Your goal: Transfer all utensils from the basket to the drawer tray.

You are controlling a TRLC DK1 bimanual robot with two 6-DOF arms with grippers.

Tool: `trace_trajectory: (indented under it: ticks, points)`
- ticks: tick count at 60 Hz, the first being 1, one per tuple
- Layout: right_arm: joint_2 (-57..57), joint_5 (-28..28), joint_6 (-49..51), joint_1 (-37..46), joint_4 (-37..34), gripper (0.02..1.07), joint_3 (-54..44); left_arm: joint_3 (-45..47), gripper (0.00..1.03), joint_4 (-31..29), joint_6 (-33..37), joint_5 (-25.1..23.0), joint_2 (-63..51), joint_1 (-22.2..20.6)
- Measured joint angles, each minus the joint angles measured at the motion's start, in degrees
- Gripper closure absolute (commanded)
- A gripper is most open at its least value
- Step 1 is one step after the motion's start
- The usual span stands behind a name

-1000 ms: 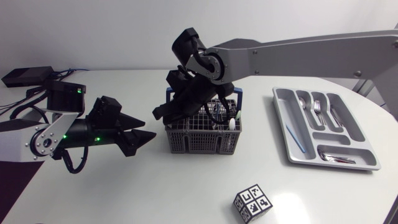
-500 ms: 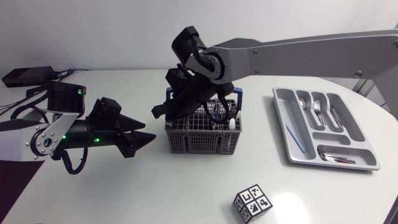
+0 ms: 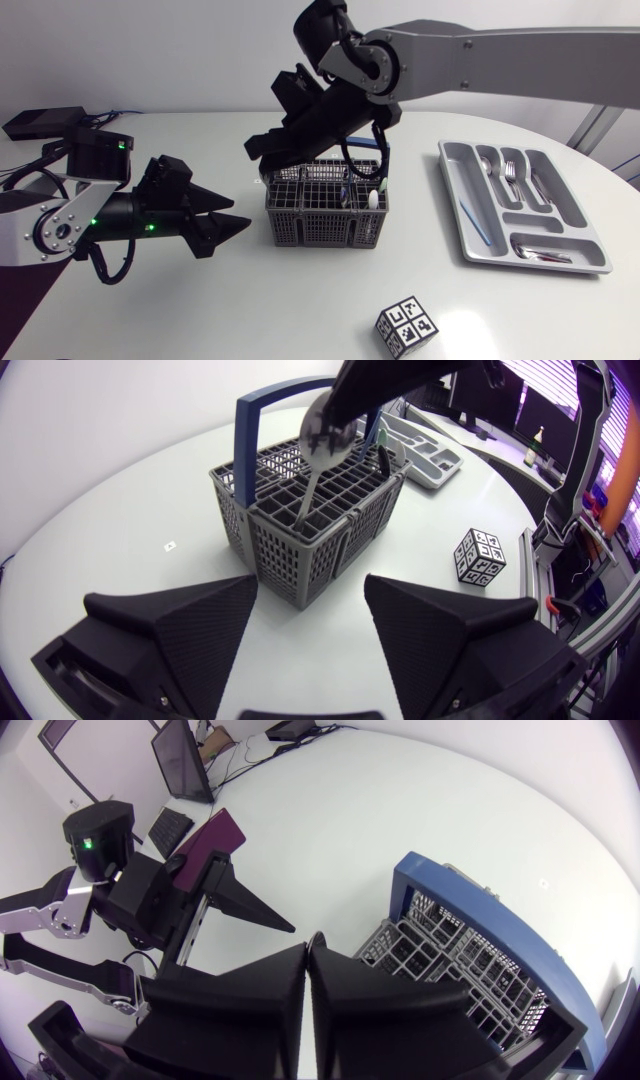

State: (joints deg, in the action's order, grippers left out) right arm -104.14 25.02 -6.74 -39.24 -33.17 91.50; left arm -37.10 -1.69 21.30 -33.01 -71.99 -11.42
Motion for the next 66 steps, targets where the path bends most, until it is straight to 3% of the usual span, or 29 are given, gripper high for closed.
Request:
trace_trajectory:
  ticks: [28, 39, 55, 66]
  points:
    - [3.26, 13.38, -4.87, 7.85, -1.36, 1.00, 0.02, -0.07, 0.29, -2.32, 0.00, 1.01, 1.88, -2.27]
    - [6.01, 15.04, -5.70, 10.82, -3.37, 1.01, 0.02, -0.66, 0.29, -3.50, -0.02, 1.84, 2.30, -3.02]
    - [17.46, 7.04, 1.05, 16.06, -18.16, 1.01, 0.00, -2.40, 0.29, -5.99, -0.07, 4.22, 2.95, -6.49]
    - [25.88, -2.84, 8.48, 24.13, -24.13, 1.01, -5.51, -6.21, 0.29, -7.96, -1.88, 6.16, 2.71, -9.75]
